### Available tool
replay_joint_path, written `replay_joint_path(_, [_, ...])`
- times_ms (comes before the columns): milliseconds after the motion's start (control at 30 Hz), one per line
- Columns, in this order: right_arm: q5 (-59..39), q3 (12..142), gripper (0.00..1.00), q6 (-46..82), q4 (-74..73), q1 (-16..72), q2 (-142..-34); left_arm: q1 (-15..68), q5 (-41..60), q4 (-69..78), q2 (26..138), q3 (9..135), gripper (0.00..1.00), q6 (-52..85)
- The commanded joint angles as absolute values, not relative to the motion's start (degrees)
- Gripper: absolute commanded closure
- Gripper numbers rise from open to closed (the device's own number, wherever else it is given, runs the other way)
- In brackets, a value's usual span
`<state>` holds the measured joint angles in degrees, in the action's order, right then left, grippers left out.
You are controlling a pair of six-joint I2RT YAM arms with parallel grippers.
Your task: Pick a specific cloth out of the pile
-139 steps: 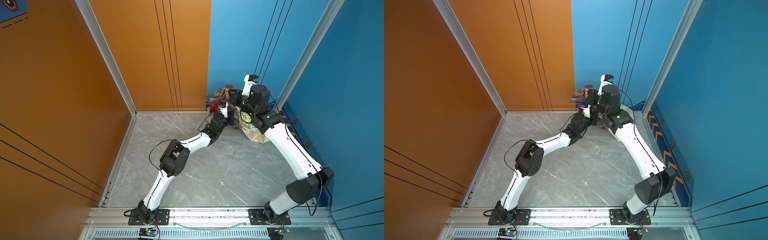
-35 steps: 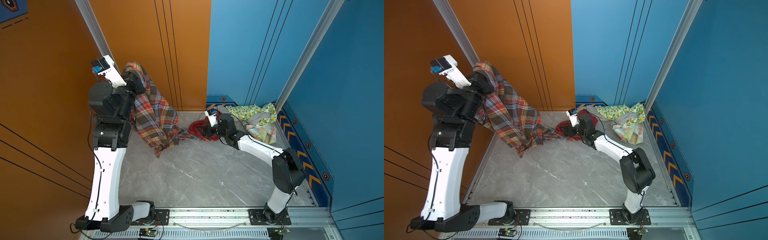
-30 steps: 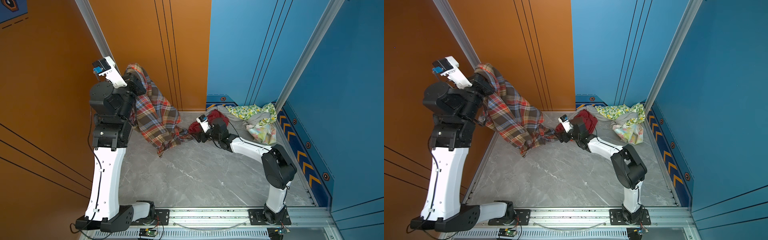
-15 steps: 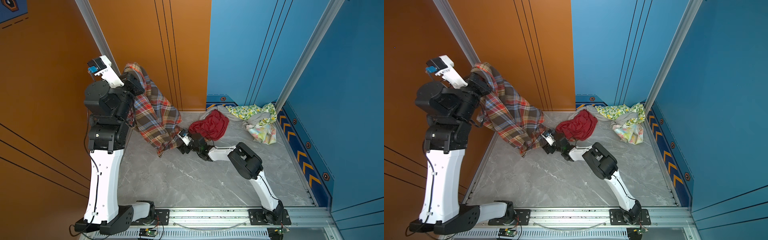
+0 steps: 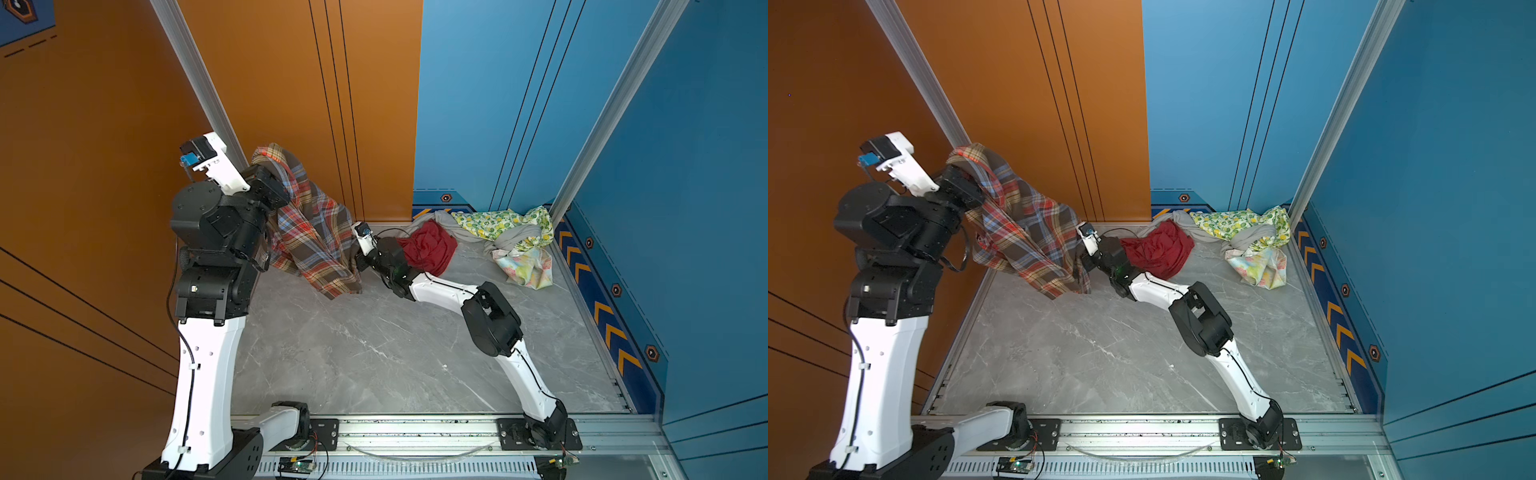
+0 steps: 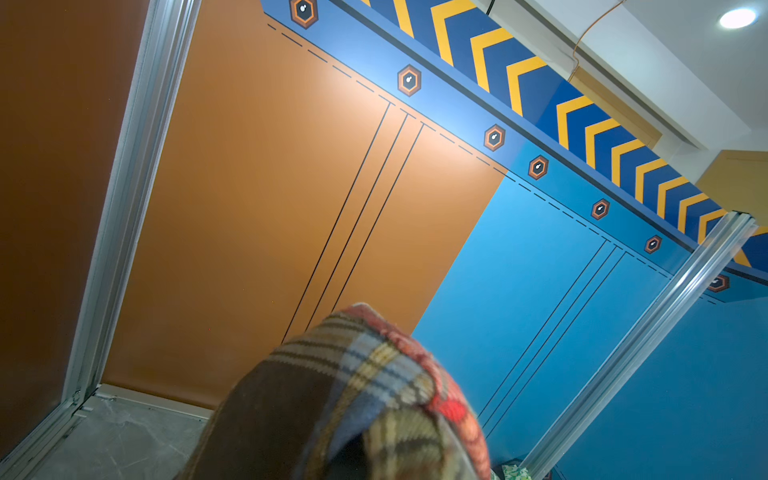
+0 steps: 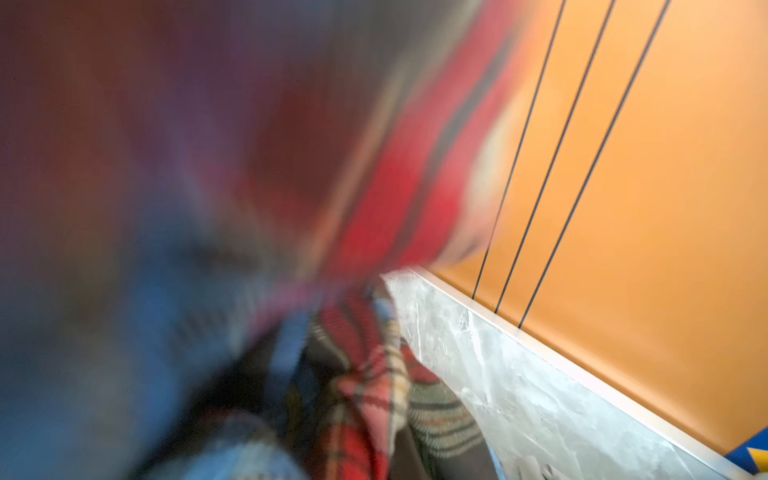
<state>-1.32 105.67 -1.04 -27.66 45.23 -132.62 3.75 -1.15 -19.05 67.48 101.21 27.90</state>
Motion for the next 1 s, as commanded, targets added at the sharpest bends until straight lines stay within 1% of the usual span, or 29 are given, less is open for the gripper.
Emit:
replay_joint_path(0, [-2.94, 109.7, 1.0, 4.51, -21.94, 44.65, -126.56, 3.33, -3.25, -16.21, 66.47, 98.36, 1.0, 26.06])
replay_joint_path(133, [-4.53, 116.29, 1.0, 7.26, -14.81, 44.4, -125.18, 3.25, -4.69, -16.19, 66.21, 95.36, 1.0, 24.59])
replay_joint_path(333, [-5.71, 124.86, 1.0, 11.72, -12.3, 43.1, -124.51, 3.16, -5.37, -16.13, 65.98, 90.86, 1.0, 23.15])
replay_joint_path(467, [-7.87, 136.3, 1.0, 16.17, -9.01, 42.4, -127.93, 3.12, -5.58, -16.01, 65.92, 88.59, 1.0, 22.52])
replay_joint_path(600, [-9.57, 145.01, 1.0, 21.01, -9.08, 44.16, -132.34, 2.99, -8.05, -16.35, 64.64, 86.09, 1.0, 20.78])
replay_joint_path(700, [-9.9, 145.49, 1.0, 24.85, -11.32, 45.78, -134.38, 2.18, -9.98, -17.37, 63.11, 84.22, 1.0, 19.79])
replay_joint_path(967, [-11.53, 145.7, 1.0, 28.76, -16.07, 51.6, -138.44, -2.38, -12.27, -20.95, 58.15, 80.31, 1.0, 19.78])
